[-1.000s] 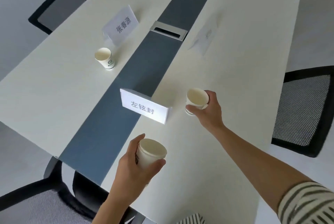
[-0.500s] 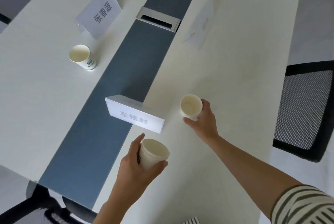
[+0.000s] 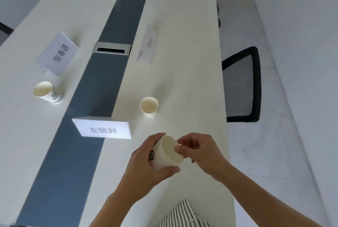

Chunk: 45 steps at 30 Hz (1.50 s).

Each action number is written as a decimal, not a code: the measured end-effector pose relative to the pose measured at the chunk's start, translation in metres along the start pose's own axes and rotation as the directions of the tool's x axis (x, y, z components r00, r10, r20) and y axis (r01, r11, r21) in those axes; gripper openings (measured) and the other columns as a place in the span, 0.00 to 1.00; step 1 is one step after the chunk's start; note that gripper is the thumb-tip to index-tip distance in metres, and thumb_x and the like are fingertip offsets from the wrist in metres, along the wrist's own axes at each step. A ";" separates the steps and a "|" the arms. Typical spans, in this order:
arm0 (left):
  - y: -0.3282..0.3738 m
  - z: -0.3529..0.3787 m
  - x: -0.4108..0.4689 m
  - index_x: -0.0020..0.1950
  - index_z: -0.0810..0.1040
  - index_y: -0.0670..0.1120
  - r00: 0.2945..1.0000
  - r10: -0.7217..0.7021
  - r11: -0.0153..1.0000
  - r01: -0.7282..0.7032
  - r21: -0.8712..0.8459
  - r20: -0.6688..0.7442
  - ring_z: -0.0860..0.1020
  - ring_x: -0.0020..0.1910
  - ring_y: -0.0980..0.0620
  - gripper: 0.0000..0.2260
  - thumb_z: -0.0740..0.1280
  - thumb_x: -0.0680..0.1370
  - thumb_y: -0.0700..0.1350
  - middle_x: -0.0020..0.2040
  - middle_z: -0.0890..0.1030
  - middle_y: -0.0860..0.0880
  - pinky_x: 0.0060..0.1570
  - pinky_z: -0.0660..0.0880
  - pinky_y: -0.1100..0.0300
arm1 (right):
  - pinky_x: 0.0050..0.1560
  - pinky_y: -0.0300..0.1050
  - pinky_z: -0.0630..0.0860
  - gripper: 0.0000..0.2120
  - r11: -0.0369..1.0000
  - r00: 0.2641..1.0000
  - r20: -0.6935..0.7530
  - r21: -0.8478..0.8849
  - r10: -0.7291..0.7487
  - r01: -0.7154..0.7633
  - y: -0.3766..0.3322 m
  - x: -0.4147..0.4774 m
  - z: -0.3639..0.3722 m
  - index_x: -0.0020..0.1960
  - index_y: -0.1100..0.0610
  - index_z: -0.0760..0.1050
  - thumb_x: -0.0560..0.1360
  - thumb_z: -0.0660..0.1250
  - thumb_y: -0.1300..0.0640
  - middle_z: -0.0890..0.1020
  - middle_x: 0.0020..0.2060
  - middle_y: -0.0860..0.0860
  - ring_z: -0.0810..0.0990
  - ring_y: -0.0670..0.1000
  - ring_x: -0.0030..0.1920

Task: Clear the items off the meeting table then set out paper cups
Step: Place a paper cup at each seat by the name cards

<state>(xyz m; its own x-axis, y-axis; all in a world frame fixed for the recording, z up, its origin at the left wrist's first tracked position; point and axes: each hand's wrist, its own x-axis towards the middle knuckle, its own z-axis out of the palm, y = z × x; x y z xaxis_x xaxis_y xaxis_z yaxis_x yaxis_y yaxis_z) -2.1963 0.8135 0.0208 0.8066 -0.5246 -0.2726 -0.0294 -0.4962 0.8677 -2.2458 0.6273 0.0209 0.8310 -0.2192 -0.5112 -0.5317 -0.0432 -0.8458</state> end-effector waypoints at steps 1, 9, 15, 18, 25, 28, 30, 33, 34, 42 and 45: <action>0.005 0.009 -0.006 0.61 0.70 0.63 0.999 0.027 0.999 -0.028 0.018 0.025 0.76 0.54 0.58 0.33 0.80 0.59 0.54 0.56 0.77 0.61 0.49 0.77 0.63 | 0.31 0.37 0.72 0.05 1.000 1.000 -0.015 0.011 -0.002 0.003 0.007 -0.013 -0.006 0.44 0.58 0.82 0.69 0.75 0.59 0.82 0.32 0.52 0.77 0.45 0.31; 0.037 0.089 -0.072 0.61 0.69 0.64 0.964 0.168 0.971 -0.198 0.131 0.208 0.77 0.53 0.56 0.32 0.78 0.60 0.56 0.55 0.78 0.60 0.51 0.78 0.56 | 0.31 0.41 0.75 0.06 0.977 0.948 -0.318 0.196 -0.020 0.086 0.073 -0.139 -0.060 0.37 0.60 0.78 0.70 0.69 0.69 0.79 0.27 0.49 0.75 0.49 0.29; 0.062 0.171 -0.142 0.59 0.69 0.67 0.891 0.258 0.934 -0.329 0.140 0.373 0.78 0.50 0.59 0.27 0.75 0.62 0.57 0.52 0.78 0.62 0.48 0.79 0.56 | 0.40 0.42 0.77 0.23 0.882 0.954 -0.279 0.417 -0.106 0.220 0.144 -0.270 -0.091 0.58 0.55 0.79 0.64 0.75 0.50 0.84 0.50 0.51 0.82 0.49 0.48; 0.070 0.216 -0.173 0.59 0.69 0.67 0.835 0.289 0.915 -0.384 0.120 0.469 0.78 0.50 0.59 0.27 0.75 0.63 0.57 0.52 0.78 0.62 0.46 0.79 0.56 | 0.50 0.51 0.81 0.32 0.892 0.889 -0.454 0.378 -0.057 0.250 0.179 -0.322 -0.089 0.59 0.52 0.77 0.57 0.80 0.50 0.83 0.53 0.50 0.81 0.51 0.56; 0.098 0.291 -0.182 0.61 0.69 0.67 0.757 0.306 0.908 -0.415 0.063 0.577 0.77 0.50 0.58 0.30 0.76 0.62 0.60 0.52 0.77 0.62 0.46 0.79 0.61 | 0.45 0.46 0.78 0.26 0.739 0.545 -0.827 0.454 0.141 0.498 0.244 -0.411 -0.151 0.52 0.52 0.78 0.55 0.75 0.48 0.82 0.45 0.54 0.81 0.53 0.47; 0.114 0.320 -0.162 0.61 0.70 0.66 0.762 0.308 0.917 -0.397 0.035 0.570 0.77 0.49 0.57 0.31 0.75 0.59 0.62 0.51 0.76 0.64 0.45 0.81 0.56 | 0.48 0.53 0.73 0.23 0.710 0.442 -0.873 0.445 0.208 0.545 0.266 -0.429 -0.188 0.47 0.48 0.80 0.54 0.78 0.43 0.82 0.42 0.51 0.78 0.55 0.46; 0.126 0.343 -0.145 0.59 0.71 0.67 0.770 0.304 0.928 -0.373 0.008 0.560 0.77 0.48 0.58 0.31 0.74 0.58 0.63 0.51 0.77 0.60 0.41 0.80 0.61 | 0.45 0.52 0.72 0.27 0.698 0.404 -0.881 0.450 0.246 0.557 0.278 -0.433 -0.213 0.48 0.49 0.80 0.52 0.79 0.41 0.81 0.42 0.52 0.78 0.54 0.44; 0.145 0.382 -0.115 0.57 0.71 0.67 0.790 0.306 0.944 -0.325 -0.059 0.532 0.76 0.46 0.62 0.29 0.73 0.56 0.62 0.51 0.77 0.57 0.30 0.76 0.71 | 0.50 0.60 0.76 0.34 0.710 0.401 -0.872 0.470 0.281 0.524 0.293 -0.429 -0.257 0.52 0.51 0.80 0.50 0.80 0.37 0.84 0.44 0.54 0.81 0.57 0.47; 0.153 0.394 -0.105 0.56 0.71 0.68 0.795 0.304 0.947 -0.313 -0.074 0.524 0.76 0.46 0.63 0.29 0.73 0.57 0.63 0.50 0.77 0.58 0.30 0.75 0.72 | 0.53 0.63 0.76 0.34 0.721 0.404 -0.867 0.476 0.290 0.503 0.297 -0.427 -0.272 0.51 0.51 0.81 0.49 0.80 0.36 0.84 0.43 0.54 0.82 0.58 0.48; 0.252 0.463 -0.009 0.58 0.70 0.67 0.792 0.362 0.927 -0.363 -0.098 0.491 0.77 0.48 0.62 0.30 0.73 0.58 0.63 0.50 0.76 0.65 0.35 0.76 0.73 | 0.44 0.56 0.78 0.33 0.794 0.354 -0.888 0.433 0.294 0.427 0.281 -0.400 -0.405 0.56 0.57 0.77 0.54 0.74 0.45 0.86 0.45 0.57 0.86 0.59 0.45; 0.284 0.485 0.027 0.59 0.70 0.66 0.810 0.380 0.919 -0.384 -0.086 0.446 0.77 0.49 0.61 0.30 0.73 0.58 0.63 0.51 0.76 0.65 0.39 0.77 0.71 | 0.43 0.54 0.78 0.27 0.801 0.382 -0.878 0.441 0.290 0.406 0.281 -0.380 -0.448 0.55 0.55 0.77 0.58 0.76 0.51 0.86 0.45 0.56 0.86 0.58 0.44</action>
<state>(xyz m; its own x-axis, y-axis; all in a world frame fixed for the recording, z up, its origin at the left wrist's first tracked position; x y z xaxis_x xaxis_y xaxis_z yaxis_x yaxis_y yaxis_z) -2.4695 0.3230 0.0581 0.3788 -0.9223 -0.0763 -0.2858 -0.1950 0.9382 -2.7841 0.2619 0.0455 0.0198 -0.9517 -0.3064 -0.0167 0.3061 -0.9519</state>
